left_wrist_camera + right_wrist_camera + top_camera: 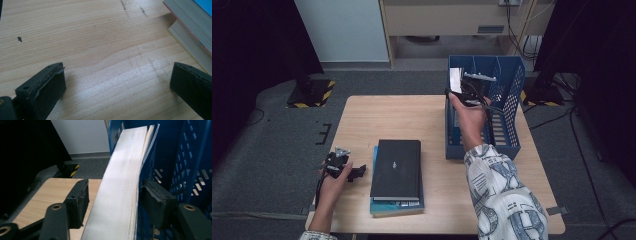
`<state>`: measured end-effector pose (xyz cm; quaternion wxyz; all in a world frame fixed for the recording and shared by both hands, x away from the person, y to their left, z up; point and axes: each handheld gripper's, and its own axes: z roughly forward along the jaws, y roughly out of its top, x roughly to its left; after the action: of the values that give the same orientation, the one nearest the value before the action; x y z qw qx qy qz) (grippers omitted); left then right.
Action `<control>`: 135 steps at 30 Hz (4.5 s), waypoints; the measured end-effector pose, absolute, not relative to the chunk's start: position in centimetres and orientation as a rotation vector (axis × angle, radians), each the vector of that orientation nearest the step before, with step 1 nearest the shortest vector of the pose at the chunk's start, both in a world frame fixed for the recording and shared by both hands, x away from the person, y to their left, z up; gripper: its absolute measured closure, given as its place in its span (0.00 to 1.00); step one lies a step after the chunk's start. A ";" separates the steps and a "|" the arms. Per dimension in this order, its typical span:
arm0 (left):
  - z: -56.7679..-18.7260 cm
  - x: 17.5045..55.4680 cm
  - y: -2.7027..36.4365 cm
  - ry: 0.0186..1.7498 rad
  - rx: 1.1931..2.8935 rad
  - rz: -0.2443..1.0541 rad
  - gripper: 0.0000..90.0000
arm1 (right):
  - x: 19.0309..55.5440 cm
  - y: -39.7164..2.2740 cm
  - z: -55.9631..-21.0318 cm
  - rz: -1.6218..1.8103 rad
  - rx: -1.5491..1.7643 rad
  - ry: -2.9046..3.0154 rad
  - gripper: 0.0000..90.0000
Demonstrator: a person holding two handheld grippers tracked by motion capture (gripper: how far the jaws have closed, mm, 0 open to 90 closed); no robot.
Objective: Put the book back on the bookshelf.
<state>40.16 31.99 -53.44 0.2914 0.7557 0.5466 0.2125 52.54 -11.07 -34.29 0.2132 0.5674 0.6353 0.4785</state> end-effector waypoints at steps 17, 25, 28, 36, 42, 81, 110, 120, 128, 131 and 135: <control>-53.4 40.2 32.0 1.457 2.015 0.566 0.00 | 52.3 -11.4 -34.7 1.354 1.489 1.830 0.16; -53.4 40.2 32.0 1.457 2.015 0.566 0.00 | 51.7 -11.9 -34.2 1.349 1.453 1.855 0.12; -53.4 40.2 32.0 1.457 2.015 0.566 0.00 | 51.2 -12.2 -34.3 1.354 1.448 1.853 0.11; -53.4 40.2 32.0 1.458 2.014 0.566 0.00 | 50.6 -13.0 -34.9 1.364 1.467 1.861 0.09; -53.4 40.2 32.0 1.458 2.014 0.566 0.00 | 50.2 -13.2 -35.0 1.372 1.462 1.868 0.09; -49.0 37.7 31.2 1.282 1.831 0.545 0.09 | 42.1 -11.5 -41.7 1.379 1.308 2.158 0.16; -48.3 37.2 24.6 1.069 1.963 0.283 0.18 | 40.8 -2.8 -48.9 1.381 1.247 2.482 0.12; -49.2 38.3 24.5 1.052 1.917 0.152 0.18 | 41.3 -3.2 -50.2 1.470 1.350 2.498 0.10; -49.0 38.4 24.5 1.036 1.943 0.153 0.18 | 41.6 -3.3 -50.9 1.528 1.384 2.495 0.06; -49.0 38.6 24.5 1.028 1.946 0.150 0.17 | 41.8 -3.4 -51.7 1.598 1.464 2.488 0.04; -49.1 38.7 24.6 1.020 1.948 0.144 0.17 | 42.1 -3.2 -52.0 1.614 1.490 2.495 0.02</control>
<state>38.70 24.60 -49.07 0.4521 0.7885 0.4128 0.0582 42.08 -3.21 -51.96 -0.0910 0.4464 0.7475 0.4835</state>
